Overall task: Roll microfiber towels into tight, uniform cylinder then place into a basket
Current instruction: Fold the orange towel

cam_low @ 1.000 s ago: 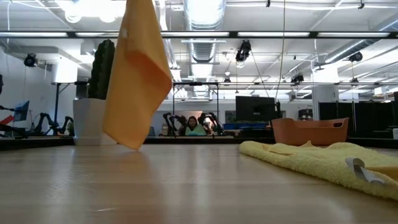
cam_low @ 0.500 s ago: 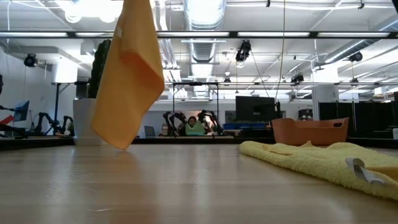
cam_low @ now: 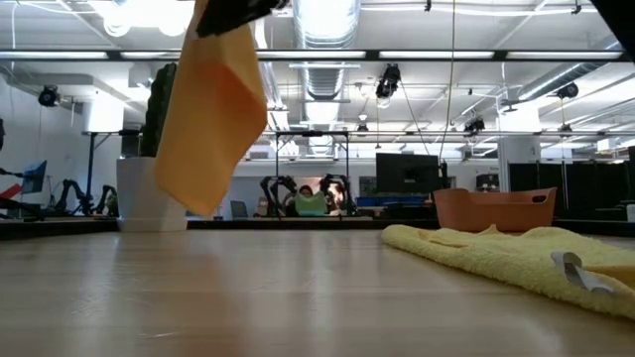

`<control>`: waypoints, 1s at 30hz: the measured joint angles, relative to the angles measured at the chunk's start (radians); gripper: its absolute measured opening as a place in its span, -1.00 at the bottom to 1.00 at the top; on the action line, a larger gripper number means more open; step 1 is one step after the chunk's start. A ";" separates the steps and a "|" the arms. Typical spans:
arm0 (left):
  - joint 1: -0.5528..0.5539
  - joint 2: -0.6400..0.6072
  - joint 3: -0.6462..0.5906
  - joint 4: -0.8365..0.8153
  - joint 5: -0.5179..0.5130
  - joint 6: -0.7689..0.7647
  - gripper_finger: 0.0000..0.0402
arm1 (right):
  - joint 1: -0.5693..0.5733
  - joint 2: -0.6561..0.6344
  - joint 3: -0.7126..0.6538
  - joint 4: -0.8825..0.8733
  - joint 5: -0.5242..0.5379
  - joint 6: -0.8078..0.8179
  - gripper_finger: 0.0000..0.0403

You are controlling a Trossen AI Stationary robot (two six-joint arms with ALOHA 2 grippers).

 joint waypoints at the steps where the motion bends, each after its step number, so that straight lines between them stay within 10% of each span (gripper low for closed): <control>1: 0.000 -0.004 0.000 0.027 0.000 0.000 -1.00 | 0.000 0.010 0.001 0.001 0.021 0.000 0.10; 11: 0.000 -0.031 0.000 0.179 0.090 0.002 -1.00 | 0.001 0.038 -0.001 0.155 0.423 -0.078 0.10; 30: 0.000 -0.037 0.000 0.217 0.170 0.116 -1.00 | 0.007 0.028 0.056 0.346 0.634 -0.260 0.10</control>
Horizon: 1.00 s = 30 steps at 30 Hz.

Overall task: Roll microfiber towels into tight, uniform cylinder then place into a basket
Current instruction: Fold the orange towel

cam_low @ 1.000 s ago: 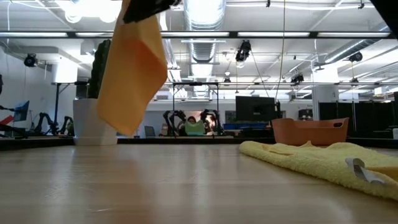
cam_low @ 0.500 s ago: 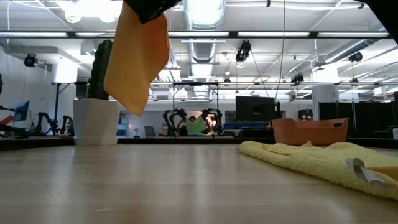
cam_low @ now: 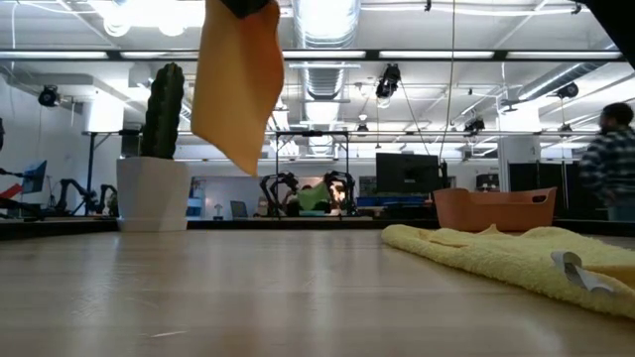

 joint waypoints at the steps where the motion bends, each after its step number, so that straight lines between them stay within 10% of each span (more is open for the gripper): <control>1: 0.000 0.000 0.000 0.000 0.000 0.001 -1.00 | 0.004 -0.003 0.014 0.001 0.000 0.019 0.10; 15: 0.000 -0.047 0.000 0.001 -0.062 0.106 -1.00 | 0.023 -0.023 0.185 -0.167 -0.019 0.213 0.00; 30: 0.000 -0.082 0.000 0.000 -0.107 0.201 -1.00 | 0.034 -0.145 0.199 -0.546 -0.193 0.635 -0.85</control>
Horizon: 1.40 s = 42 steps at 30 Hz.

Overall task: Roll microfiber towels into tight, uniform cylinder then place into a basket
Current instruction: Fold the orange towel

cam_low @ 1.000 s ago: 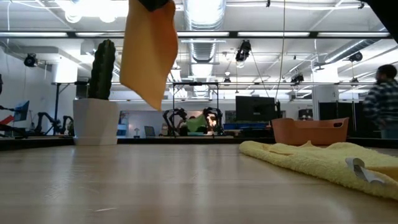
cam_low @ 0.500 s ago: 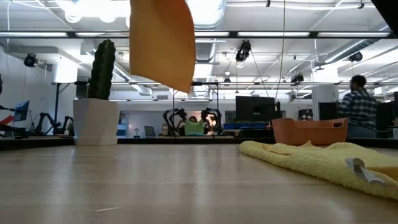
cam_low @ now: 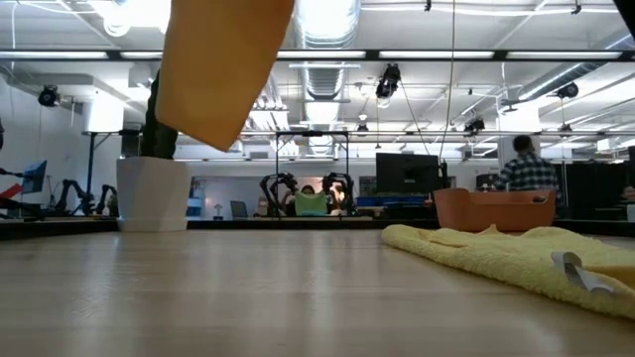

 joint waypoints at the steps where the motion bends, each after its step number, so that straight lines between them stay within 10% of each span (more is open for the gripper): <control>1: 0.000 0.003 0.000 0.000 0.000 0.004 -1.00 | 0.000 -0.003 0.000 -0.002 -0.012 0.001 -0.90; 20: 0.000 0.014 -0.008 -0.162 0.026 0.113 -1.00 | -0.091 -0.062 0.000 -0.137 -0.677 0.213 -0.95; 28: 0.000 0.053 -0.123 -0.298 0.157 0.136 -1.00 | -0.099 -0.057 -0.005 -0.471 -0.669 0.198 -0.96; 42: 0.273 0.038 -0.596 -0.157 0.103 0.394 -1.00 | -0.160 -0.033 -0.026 -0.504 -0.149 0.044 -0.96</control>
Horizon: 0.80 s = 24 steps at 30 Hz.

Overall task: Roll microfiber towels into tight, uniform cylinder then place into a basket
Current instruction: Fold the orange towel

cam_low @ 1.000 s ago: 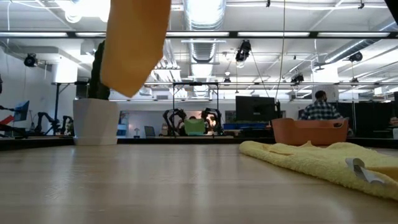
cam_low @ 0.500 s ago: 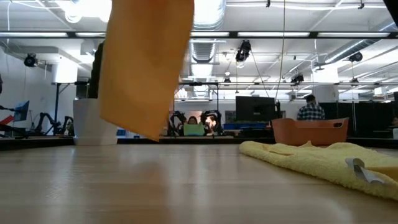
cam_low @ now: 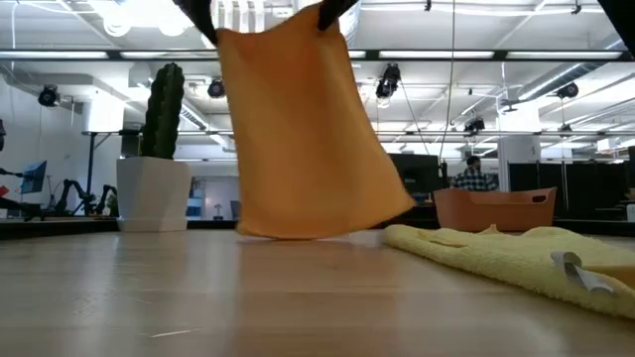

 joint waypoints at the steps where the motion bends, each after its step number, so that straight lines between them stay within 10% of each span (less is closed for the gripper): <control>1: 0.029 -0.005 -0.002 0.005 0.015 0.004 -1.00 | 0.000 -0.007 0.000 0.000 0.030 -0.003 -0.96; 8: 0.106 -0.078 0.046 0.009 0.092 -0.043 -1.00 | 0.003 -0.056 0.002 -0.002 0.045 -0.049 -0.96; 15: 0.051 -0.209 -0.026 -0.111 0.365 -0.370 -1.00 | 0.009 -0.051 -0.048 0.003 -0.445 0.138 -0.96; 24: -0.155 -0.381 -0.410 -0.153 0.527 -0.677 -1.00 | 0.080 0.064 -0.301 0.240 -0.770 0.130 -0.96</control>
